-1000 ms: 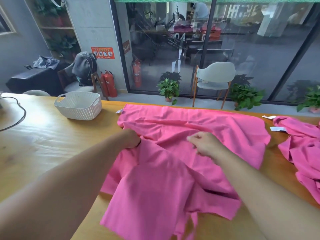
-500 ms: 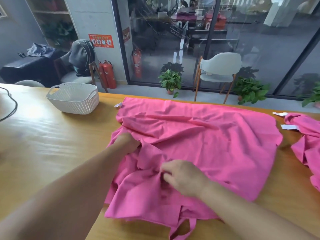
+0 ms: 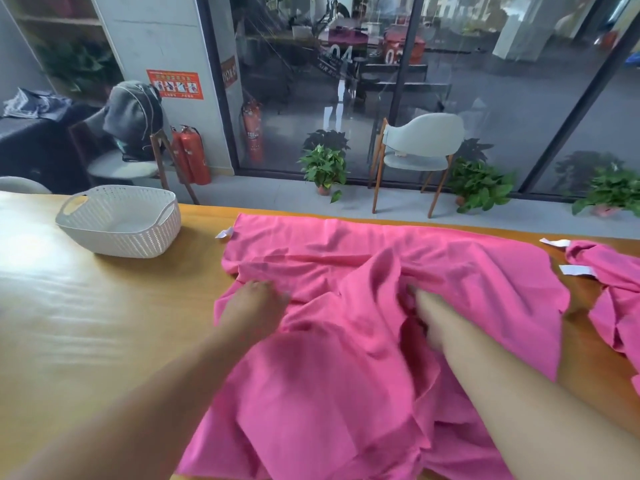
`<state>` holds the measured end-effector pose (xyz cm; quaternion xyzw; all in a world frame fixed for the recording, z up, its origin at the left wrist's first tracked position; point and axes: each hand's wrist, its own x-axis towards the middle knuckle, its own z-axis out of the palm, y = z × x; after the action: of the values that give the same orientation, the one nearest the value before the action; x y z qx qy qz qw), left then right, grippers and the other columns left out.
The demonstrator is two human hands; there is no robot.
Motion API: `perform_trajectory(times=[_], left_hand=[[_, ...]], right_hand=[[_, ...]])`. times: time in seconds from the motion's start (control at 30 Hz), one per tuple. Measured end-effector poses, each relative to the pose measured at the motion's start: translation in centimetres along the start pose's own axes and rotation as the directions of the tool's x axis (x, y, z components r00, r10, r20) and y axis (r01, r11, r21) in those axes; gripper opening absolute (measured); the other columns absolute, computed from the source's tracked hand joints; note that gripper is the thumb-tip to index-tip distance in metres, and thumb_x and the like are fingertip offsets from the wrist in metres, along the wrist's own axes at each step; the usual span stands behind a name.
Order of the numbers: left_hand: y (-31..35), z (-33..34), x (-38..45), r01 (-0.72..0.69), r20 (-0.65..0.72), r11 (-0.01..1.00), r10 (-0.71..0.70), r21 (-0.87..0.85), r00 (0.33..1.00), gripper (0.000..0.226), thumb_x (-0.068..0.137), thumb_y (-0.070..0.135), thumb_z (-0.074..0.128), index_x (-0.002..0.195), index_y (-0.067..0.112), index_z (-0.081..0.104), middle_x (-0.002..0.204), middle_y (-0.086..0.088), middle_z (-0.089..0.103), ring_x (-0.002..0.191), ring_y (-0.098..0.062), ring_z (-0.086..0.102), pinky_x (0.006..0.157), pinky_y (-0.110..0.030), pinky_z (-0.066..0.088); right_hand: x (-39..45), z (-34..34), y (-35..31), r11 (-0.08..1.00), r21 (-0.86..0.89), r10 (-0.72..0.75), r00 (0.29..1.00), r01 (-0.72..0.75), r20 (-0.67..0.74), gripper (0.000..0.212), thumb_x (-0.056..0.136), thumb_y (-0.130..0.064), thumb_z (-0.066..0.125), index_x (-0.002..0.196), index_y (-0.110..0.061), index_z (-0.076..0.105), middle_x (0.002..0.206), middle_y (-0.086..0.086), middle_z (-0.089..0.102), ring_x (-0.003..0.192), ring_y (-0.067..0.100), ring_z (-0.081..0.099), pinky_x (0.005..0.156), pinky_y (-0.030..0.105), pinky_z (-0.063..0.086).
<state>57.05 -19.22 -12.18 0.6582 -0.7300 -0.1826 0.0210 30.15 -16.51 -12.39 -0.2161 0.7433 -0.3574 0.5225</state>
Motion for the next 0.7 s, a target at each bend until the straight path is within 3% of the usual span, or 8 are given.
perform_trajectory(times=[0.07,0.13,0.2,0.27,0.37,0.47,0.57,0.7], left_hand=[[2.4,0.2,-1.2,-0.105,0.105,0.967,0.132,-0.233,0.986,0.05,0.093,0.061,0.047,0.095,0.016,0.068,0.101,-0.002,0.067,0.099,-0.023,0.062,0.086,-0.032,0.048],[4.7,1.3,-2.7,-0.129,0.3,0.942,0.226,-0.311,0.927,0.069,0.072,0.085,0.048,0.092,0.023,0.067,0.097,0.003,0.067,0.096,-0.017,0.062,0.087,-0.035,0.049],[6.3,3.1,-3.7,-0.203,0.346,0.967,0.245,-0.155,0.905,0.086,0.06,0.092,0.049,0.115,0.027,0.059,0.117,0.003,0.058,0.113,-0.02,0.053,0.095,-0.038,0.043],[7.4,4.9,-4.4,-0.312,0.268,0.95,0.297,0.015,0.917,0.098,0.057,0.087,0.05,0.135,0.027,0.047,0.129,0.001,0.049,0.122,-0.023,0.046,0.102,-0.038,0.037],[8.2,4.5,-3.8,-0.393,-0.012,0.914,0.394,-0.102,0.919,0.032,0.085,0.041,0.058,0.113,0.026,0.066,0.113,0.002,0.064,0.1,-0.018,0.058,0.082,-0.025,0.037],[7.3,1.2,-2.4,-0.299,-0.09,0.848,0.29,-0.438,0.953,0.015,0.092,0.015,0.057,0.09,0.019,0.072,0.085,0.003,0.071,0.079,-0.015,0.061,0.068,-0.019,0.038],[5.1,-3.9,-0.9,-0.109,-0.103,0.606,0.045,-0.788,0.994,0.023,0.092,0.013,0.059,0.072,0.017,0.07,0.057,0.013,0.058,0.057,-0.006,0.048,0.055,-0.02,0.037],[1.3,-7.4,2.6,0.136,0.093,0.324,-0.143,-0.936,0.985,0.004,0.08,0.02,0.066,0.082,0.016,0.066,0.065,-0.001,0.05,0.056,-0.015,0.039,0.054,-0.028,0.027]], right_hand=[[-0.7,0.0,0.8,0.995,-0.089,0.045,0.995,-0.037,0.085,0.027,0.097,-0.026,0.058,0.083,-0.005,0.067,0.063,0.009,0.071,0.069,0.027,0.061,0.071,0.036,0.052],[-1.6,0.3,1.1,0.984,-0.175,0.07,0.985,-0.042,0.155,0.026,0.093,-0.028,0.067,0.085,-0.004,0.073,0.075,0.014,0.074,0.067,0.027,0.067,0.073,0.042,0.057],[-1.6,0.4,0.9,0.99,-0.14,0.031,0.987,-0.009,0.156,0.021,0.093,-0.019,0.068,0.085,0.0,0.072,0.077,0.018,0.073,0.065,0.028,0.068,0.074,0.049,0.059],[-1.8,0.7,0.0,0.992,-0.111,-0.05,0.99,0.064,0.13,0.019,0.095,-0.016,0.065,0.083,-0.001,0.07,0.071,0.015,0.072,0.062,0.026,0.065,0.072,0.048,0.055],[-2.6,1.4,-1.5,0.963,-0.159,-0.19,0.968,0.215,0.162,0.035,0.094,-0.038,0.066,0.09,-0.004,0.073,0.081,0.014,0.072,0.064,0.024,0.064,0.064,0.04,0.048],[-3.5,0.2,-3.1,0.912,-0.298,-0.239,0.956,0.281,0.169,0.027,0.097,-0.032,0.061,0.084,-0.011,0.07,0.059,-0.001,0.069,0.046,0.012,0.06,0.045,0.02,0.044],[-3.9,-3.4,-6.2,0.751,-0.606,-0.172,0.963,0.265,0.208,0.017,0.093,-0.007,0.055,0.083,-0.008,0.069,0.049,0.0,0.048,0.033,0.011,0.033,0.038,0.016,0.023],[-4.0,-7.4,-10.0,0.717,-0.651,-0.134,0.966,0.25,0.223,0.019,0.093,-0.027,0.066,0.091,-0.009,0.073,0.059,-0.002,0.046,0.046,0.01,0.034,0.042,0.021,0.025]])
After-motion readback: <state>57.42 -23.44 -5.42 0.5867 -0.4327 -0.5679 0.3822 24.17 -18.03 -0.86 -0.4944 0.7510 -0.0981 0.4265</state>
